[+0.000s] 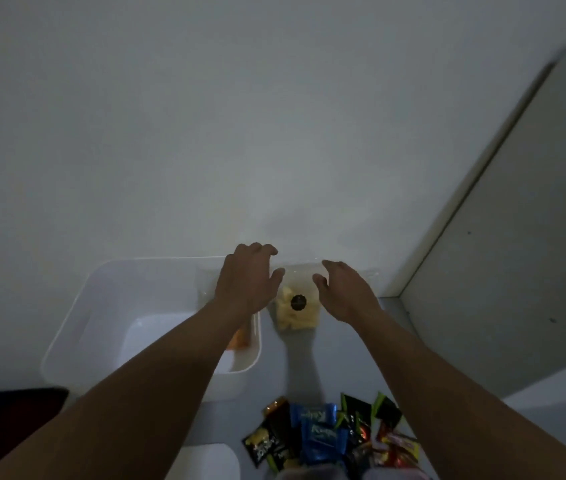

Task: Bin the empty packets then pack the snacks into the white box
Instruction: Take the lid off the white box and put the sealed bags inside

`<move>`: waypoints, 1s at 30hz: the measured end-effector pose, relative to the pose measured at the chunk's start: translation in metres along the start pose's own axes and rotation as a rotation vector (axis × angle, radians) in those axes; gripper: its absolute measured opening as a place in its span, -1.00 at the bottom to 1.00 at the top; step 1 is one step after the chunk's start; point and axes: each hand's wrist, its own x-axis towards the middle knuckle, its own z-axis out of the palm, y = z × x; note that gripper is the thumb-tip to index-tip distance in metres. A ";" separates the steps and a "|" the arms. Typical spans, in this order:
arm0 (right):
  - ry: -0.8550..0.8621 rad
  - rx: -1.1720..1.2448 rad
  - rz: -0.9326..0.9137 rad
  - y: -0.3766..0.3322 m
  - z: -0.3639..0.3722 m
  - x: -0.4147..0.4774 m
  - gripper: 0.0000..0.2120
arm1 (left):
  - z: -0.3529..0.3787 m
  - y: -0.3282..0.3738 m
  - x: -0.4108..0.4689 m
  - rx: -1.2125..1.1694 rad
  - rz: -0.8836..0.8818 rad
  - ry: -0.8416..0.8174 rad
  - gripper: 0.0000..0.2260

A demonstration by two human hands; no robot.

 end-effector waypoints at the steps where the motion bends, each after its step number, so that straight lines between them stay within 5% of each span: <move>1: 0.011 -0.013 0.003 0.014 -0.002 0.002 -0.53 | 0.006 0.011 0.002 0.025 0.010 0.000 -0.63; 9: 0.086 0.076 0.101 0.115 0.009 0.035 -0.47 | 0.065 0.042 0.026 0.304 -0.166 0.040 -0.60; 14: 0.189 0.295 0.216 0.146 0.027 0.051 -0.63 | 0.091 0.036 0.034 0.391 -0.297 -0.027 -0.63; 24: 0.350 0.530 0.270 0.155 0.052 0.077 -0.71 | 0.110 0.036 0.045 0.545 -0.167 0.038 -0.72; 30: 0.279 0.508 0.191 0.161 0.058 0.074 -0.66 | 0.109 0.034 0.054 0.679 -0.072 -0.001 -0.81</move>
